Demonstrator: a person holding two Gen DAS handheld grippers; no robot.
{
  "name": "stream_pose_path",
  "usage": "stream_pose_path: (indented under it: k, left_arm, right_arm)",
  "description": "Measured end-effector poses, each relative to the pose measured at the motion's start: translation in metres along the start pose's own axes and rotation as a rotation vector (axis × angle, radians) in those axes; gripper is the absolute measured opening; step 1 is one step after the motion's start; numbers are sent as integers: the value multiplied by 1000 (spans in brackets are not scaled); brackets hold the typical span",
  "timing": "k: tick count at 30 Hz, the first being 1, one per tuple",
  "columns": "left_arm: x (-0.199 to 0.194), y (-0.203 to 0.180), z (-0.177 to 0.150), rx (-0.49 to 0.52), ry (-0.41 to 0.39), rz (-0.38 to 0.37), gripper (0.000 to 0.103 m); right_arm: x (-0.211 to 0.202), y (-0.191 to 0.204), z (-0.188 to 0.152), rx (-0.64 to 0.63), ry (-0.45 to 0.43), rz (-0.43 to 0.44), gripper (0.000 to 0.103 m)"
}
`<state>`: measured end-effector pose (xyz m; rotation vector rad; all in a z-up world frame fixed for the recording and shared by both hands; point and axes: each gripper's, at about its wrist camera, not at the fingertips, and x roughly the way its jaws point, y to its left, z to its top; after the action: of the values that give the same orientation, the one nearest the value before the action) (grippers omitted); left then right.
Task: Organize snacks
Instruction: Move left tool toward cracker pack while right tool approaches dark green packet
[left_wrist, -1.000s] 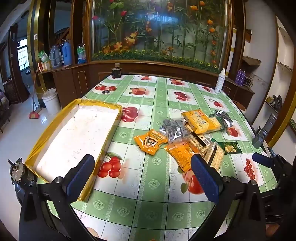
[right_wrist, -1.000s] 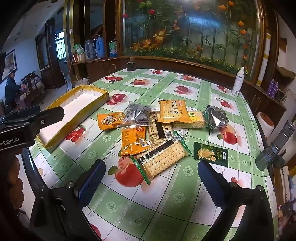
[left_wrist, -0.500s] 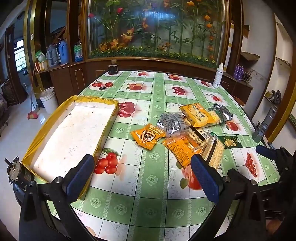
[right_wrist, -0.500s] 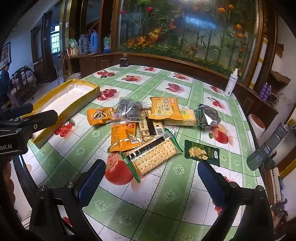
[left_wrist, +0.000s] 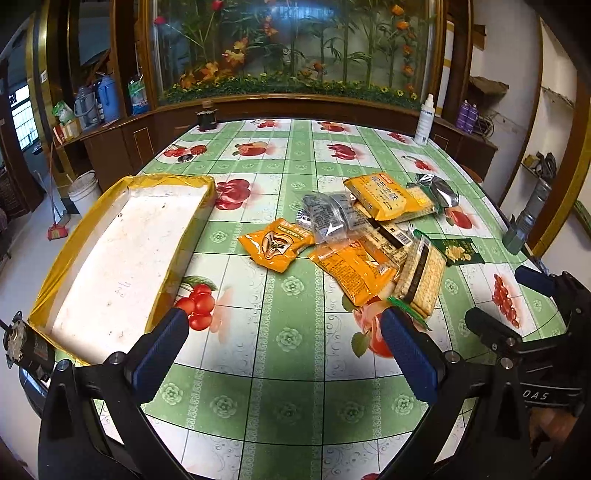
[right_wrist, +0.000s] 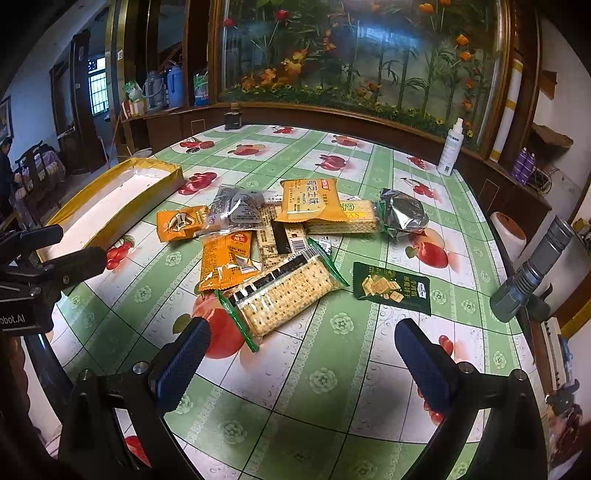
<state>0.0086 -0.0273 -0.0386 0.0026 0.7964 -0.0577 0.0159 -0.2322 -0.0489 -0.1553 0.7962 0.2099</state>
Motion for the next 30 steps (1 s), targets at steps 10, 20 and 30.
stream_pose_path:
  k: [10, 20, 30]
  left_arm:
    - [4, -21, 9, 66, -40, 80, 103]
    - [7, -16, 17, 60, -56, 74, 103]
    - [12, -17, 13, 54, -44, 47, 103]
  right_arm:
    - [6, -29, -7, 89, 17, 9, 101]
    - [6, -46, -12, 145, 10, 16, 101]
    - [14, -66, -19, 229, 50, 27, 101]
